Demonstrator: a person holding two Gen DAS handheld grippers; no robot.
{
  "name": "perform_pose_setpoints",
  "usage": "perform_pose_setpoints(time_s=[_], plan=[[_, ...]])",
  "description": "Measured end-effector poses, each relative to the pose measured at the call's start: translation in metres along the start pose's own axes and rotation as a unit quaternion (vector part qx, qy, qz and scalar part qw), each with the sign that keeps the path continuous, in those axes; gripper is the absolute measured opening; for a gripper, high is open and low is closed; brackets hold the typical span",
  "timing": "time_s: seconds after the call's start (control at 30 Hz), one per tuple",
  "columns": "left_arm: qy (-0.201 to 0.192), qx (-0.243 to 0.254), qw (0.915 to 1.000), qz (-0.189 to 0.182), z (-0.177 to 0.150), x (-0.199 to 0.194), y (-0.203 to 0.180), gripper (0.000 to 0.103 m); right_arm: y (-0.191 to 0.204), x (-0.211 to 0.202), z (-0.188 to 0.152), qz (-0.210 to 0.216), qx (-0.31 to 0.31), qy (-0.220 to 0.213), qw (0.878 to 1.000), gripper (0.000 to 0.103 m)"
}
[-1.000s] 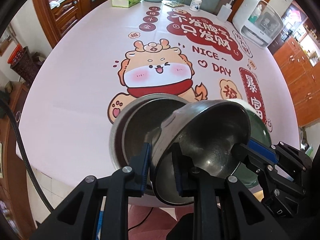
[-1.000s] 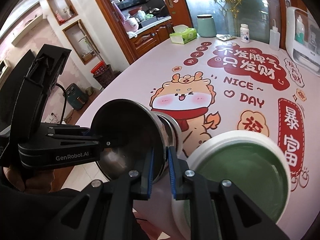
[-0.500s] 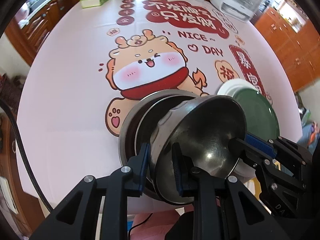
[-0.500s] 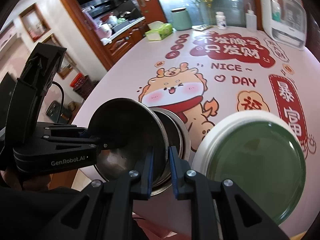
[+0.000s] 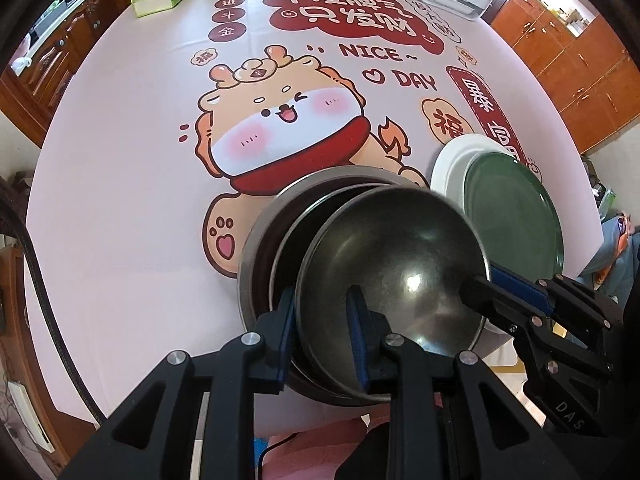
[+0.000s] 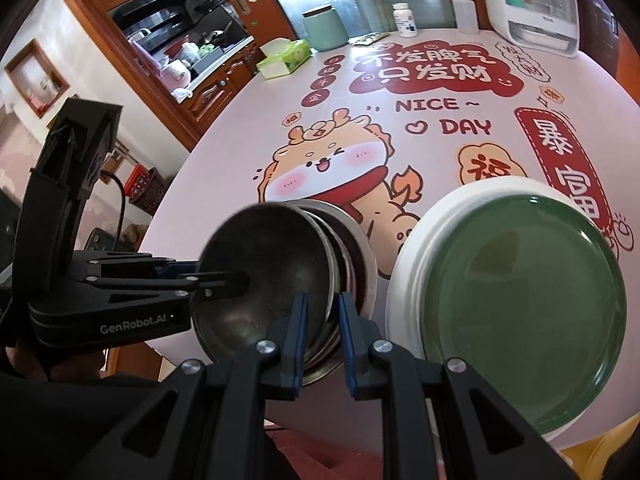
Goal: Organize plates and bowls
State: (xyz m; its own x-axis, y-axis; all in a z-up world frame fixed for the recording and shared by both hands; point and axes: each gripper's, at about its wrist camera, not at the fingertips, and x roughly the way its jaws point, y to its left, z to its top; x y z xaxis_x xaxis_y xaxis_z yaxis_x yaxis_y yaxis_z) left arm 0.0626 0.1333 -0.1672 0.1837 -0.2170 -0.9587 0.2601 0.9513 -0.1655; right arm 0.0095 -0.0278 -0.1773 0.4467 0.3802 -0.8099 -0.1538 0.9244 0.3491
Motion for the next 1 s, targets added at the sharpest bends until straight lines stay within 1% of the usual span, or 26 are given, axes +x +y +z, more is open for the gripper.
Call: perform_pose_setpoints(time_s=[0.17, 0.23, 0.27, 0.3, 0.43, 0.63, 0.77, 0.83, 0.9, 1.0], plan=[[-0.007, 0.006, 0.9999, -0.008, 0.000, -0.003, 0.003, 0.024, -0.001, -0.001, 0.000, 0.003, 0.013, -0.007, 1.000, 0.018], [-0.011, 0.008, 0.9998, -0.010, -0.001, -0.006, 0.004, 0.025, -0.002, -0.002, 0.000, 0.001, 0.019, -0.010, 1.000, 0.026], [-0.014, 0.008, 0.9998, -0.013, 0.000, -0.007, 0.005, 0.025, -0.002, -0.003, 0.000, -0.001, 0.021, -0.012, 1.000, 0.033], [-0.017, 0.007, 0.9997, -0.018, 0.000, -0.008, 0.006, 0.026, -0.003, -0.004, 0.000, -0.002, 0.024, -0.015, 1.000, 0.035], [-0.030, 0.008, 0.9991, -0.030, 0.001, -0.013, 0.009, 0.029, -0.008, -0.008, 0.000, -0.002, 0.041, -0.022, 0.999, 0.036], [-0.042, 0.013, 0.9980, -0.046, 0.003, -0.017, 0.011, 0.030, -0.022, -0.007, -0.003, 0.013, 0.088, -0.017, 0.996, 0.036], [-0.047, 0.013, 0.9976, -0.050, 0.003, -0.019, 0.014, 0.031, -0.036, -0.006, -0.006, 0.033, 0.131, -0.008, 0.991, 0.036], [-0.053, 0.011, 0.9975, -0.047, 0.003, -0.021, 0.017, 0.037, -0.043, -0.004, -0.009, 0.042, 0.154, -0.003, 0.987, 0.036], [-0.059, 0.006, 0.9970, -0.049, 0.004, -0.024, 0.020, 0.040, -0.047, -0.003, -0.012, 0.049, 0.172, 0.001, 0.984, 0.036], [-0.059, 0.000, 0.9972, -0.046, 0.004, -0.023, 0.026, 0.041, -0.054, 0.001, -0.015, 0.068, 0.198, 0.010, 0.978, 0.036]])
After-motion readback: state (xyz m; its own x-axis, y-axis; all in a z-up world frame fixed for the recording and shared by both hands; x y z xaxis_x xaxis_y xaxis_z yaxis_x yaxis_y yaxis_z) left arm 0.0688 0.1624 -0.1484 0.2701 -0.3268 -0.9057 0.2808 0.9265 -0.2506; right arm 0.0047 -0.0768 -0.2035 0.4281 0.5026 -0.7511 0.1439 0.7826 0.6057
